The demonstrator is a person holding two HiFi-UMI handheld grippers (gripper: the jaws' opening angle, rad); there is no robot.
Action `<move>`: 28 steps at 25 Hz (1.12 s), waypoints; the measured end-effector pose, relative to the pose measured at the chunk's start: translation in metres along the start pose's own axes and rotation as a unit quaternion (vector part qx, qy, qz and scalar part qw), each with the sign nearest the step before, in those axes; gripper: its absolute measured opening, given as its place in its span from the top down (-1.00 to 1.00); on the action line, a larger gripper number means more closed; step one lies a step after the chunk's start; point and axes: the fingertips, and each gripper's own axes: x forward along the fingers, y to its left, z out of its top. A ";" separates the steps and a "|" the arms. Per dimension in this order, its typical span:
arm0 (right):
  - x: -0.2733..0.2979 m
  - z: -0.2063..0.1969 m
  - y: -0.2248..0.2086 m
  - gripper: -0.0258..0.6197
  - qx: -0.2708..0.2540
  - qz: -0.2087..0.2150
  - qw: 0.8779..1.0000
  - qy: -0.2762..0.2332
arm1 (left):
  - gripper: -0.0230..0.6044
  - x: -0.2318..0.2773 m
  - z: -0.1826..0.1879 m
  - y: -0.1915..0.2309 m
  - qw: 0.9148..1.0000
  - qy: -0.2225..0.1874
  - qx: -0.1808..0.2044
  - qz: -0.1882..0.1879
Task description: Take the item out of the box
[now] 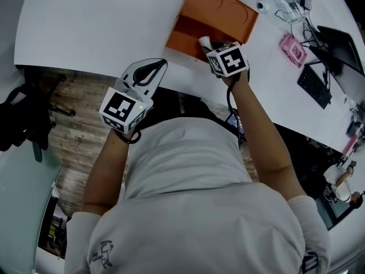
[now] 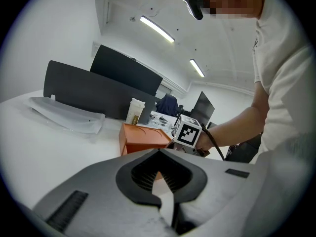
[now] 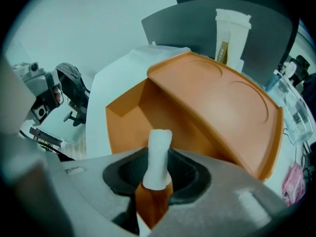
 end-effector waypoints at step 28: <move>-0.166 -0.059 0.024 0.54 -0.080 0.025 0.978 -0.193 | 0.94 -0.002 0.016 -0.154 0.995 -0.061 0.060 0.059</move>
